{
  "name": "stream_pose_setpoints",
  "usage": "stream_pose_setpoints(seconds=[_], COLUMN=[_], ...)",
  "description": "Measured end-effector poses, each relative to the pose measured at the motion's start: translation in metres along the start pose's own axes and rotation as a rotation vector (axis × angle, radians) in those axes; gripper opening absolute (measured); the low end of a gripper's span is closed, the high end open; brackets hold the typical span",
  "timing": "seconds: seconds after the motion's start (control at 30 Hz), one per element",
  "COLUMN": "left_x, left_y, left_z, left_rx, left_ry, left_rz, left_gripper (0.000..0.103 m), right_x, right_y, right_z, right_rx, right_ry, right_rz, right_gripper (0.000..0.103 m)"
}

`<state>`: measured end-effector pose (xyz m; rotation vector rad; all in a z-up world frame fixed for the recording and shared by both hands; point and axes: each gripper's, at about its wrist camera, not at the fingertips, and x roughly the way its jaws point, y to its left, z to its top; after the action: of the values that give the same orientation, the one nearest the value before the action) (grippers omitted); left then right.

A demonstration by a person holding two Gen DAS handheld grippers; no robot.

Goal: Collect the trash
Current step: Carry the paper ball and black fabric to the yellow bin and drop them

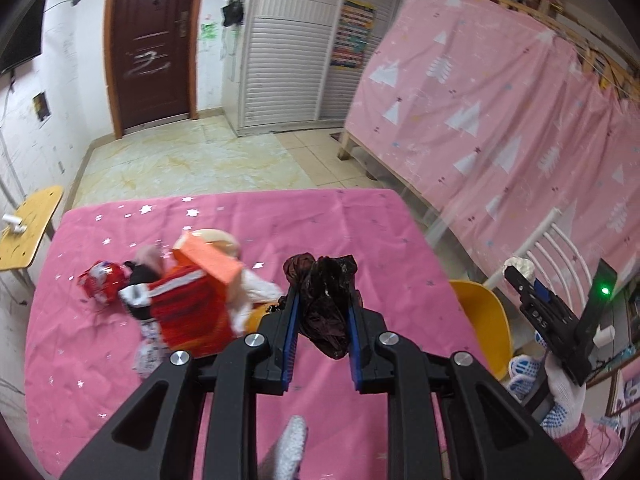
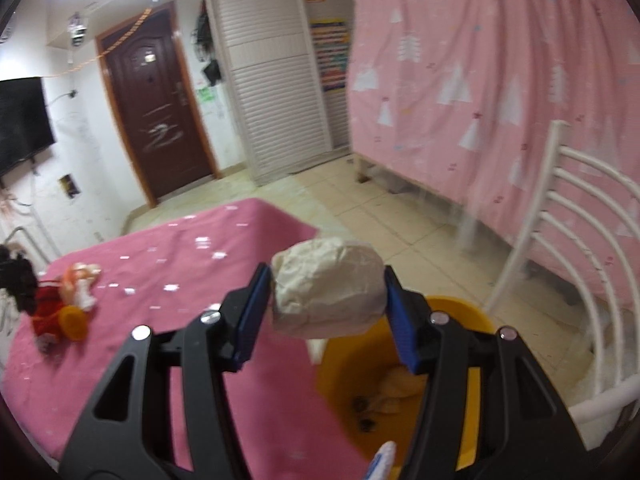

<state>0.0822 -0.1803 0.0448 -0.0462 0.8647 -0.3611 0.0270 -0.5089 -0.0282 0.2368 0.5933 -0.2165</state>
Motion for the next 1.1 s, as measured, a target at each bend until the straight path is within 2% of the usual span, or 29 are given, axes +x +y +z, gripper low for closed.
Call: stream_pose_setpoints(seconds=[0.27, 0.3, 0.33, 0.37, 0.8, 0.87, 0.93, 0.97, 1.0, 1.1], left_x=[0.019, 0.022, 0.023, 0.026, 0.070, 0.075, 0.079, 0.079, 0.079, 0.078], left_y=[-0.046, -0.053, -0.058, -0.064, -0.169, -0.184, -0.197, -0.201, -0.202, -0.207], left_z=[-0.001, -0.001, -0.002, -0.003, -0.009, -0.011, -0.012, -0.012, -0.012, -0.013], left_rx=[0.044, 0.050, 0.056, 0.064, 0.198, 0.223, 0.243, 0.247, 0.248, 0.256], left_ry=[0.053, 0.061, 0.064, 0.068, 0.114, 0.116, 0.118, 0.116, 0.111, 0.100], left_rz=[-0.143, -0.164, -0.174, -0.186, -0.324, -0.326, -0.325, -0.327, -0.327, -0.323], left_gripper=[0.013, 0.013, 0.013, 0.013, 0.013, 0.017, 0.033, 0.048, 0.057, 0.059], right_x=[0.012, 0.016, 0.018, 0.019, 0.001, -0.001, -0.003, -0.003, -0.004, -0.006], right_y=[-0.041, -0.048, -0.053, -0.059, -0.101, -0.100, -0.101, -0.102, -0.102, -0.104], right_z=[-0.014, -0.017, -0.018, -0.020, -0.015, -0.014, -0.013, -0.013, -0.013, -0.013], right_rx=[0.016, 0.028, 0.038, 0.052, 0.190, 0.196, 0.204, 0.208, 0.210, 0.215], right_ry=[0.016, 0.024, 0.026, 0.027, -0.038, -0.043, -0.049, -0.051, -0.051, -0.055], right_rz=[-0.127, -0.134, -0.135, -0.134, -0.098, -0.092, -0.086, -0.080, -0.076, -0.068], right_gripper=[0.055, 0.062, 0.074, 0.077, 0.080, 0.080, 0.080, 0.080, 0.080, 0.080])
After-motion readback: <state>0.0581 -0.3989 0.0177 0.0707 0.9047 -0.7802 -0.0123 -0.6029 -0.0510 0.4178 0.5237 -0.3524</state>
